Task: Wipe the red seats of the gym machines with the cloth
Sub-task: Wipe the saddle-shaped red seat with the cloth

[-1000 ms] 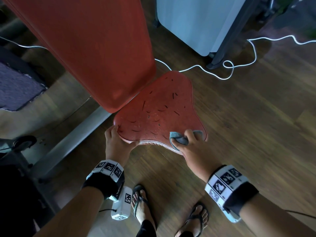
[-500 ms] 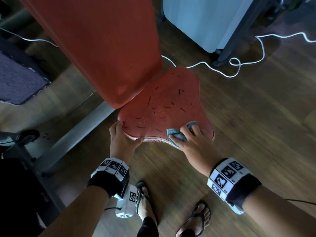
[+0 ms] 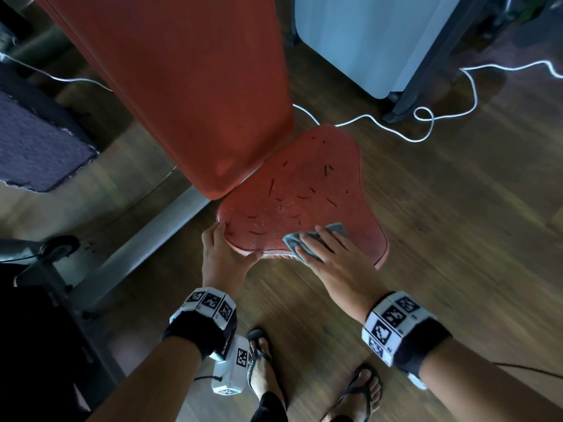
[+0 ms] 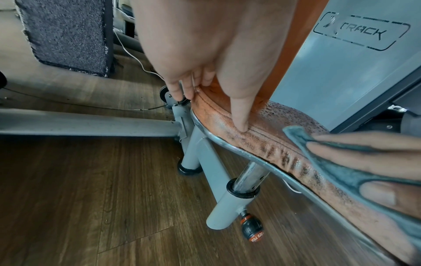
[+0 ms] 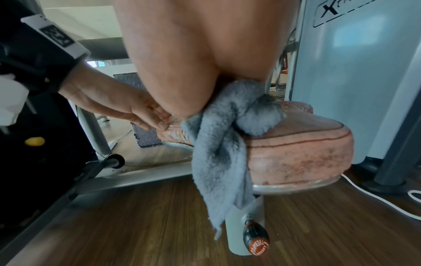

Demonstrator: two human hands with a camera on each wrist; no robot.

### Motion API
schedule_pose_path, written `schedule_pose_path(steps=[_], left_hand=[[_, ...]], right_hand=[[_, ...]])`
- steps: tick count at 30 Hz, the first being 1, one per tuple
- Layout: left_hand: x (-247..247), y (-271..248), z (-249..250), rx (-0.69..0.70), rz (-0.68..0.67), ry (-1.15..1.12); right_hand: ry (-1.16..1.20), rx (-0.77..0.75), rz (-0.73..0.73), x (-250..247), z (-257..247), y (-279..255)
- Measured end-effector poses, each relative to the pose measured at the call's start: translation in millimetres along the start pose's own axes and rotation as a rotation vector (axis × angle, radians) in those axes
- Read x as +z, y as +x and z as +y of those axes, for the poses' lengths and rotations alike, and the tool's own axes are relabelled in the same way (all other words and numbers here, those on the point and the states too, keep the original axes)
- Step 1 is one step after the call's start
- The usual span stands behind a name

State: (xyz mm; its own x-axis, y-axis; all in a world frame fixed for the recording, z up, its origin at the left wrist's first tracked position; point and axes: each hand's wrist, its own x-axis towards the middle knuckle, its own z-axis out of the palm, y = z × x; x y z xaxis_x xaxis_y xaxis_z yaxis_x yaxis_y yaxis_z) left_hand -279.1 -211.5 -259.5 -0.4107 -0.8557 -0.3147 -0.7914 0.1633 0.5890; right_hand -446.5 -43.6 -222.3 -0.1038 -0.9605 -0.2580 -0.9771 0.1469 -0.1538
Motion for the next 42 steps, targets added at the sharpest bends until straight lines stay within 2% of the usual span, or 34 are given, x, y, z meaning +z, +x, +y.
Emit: schedule_pose_path(steps=[8,12,18,23,27,31,36,42], left_hand=[[-1,1,0,0.017,-0.027,0.023],[0,1,0,0.013,-0.019,0.031],[0,0,1,0.008,-0.002,0.034],[0,0,4,-0.01,-0.013,0.035],[0,0,6,-0.016,-0.016,0.047],[-1,-1,7,-0.025,-0.011,0.039],[0,-2,5,-0.026,-0.014,0.038],[0,0,6,-0.033,-0.017,0.052]], right_hand=[[-0.004,0.103,-0.07,-5,-10,34],[0.04,0.102,-0.096,-5,-7,25],[0.088,0.194,-0.094,-9,-12,27],[0.048,0.129,-0.131,-19,-13,48],[0.065,0.051,-0.158,-14,-15,38],[0.086,0.101,-0.145,-10,-11,27],[0.071,0.152,-0.158,-18,-17,44],[0.059,0.036,-0.12,-15,-11,44]])
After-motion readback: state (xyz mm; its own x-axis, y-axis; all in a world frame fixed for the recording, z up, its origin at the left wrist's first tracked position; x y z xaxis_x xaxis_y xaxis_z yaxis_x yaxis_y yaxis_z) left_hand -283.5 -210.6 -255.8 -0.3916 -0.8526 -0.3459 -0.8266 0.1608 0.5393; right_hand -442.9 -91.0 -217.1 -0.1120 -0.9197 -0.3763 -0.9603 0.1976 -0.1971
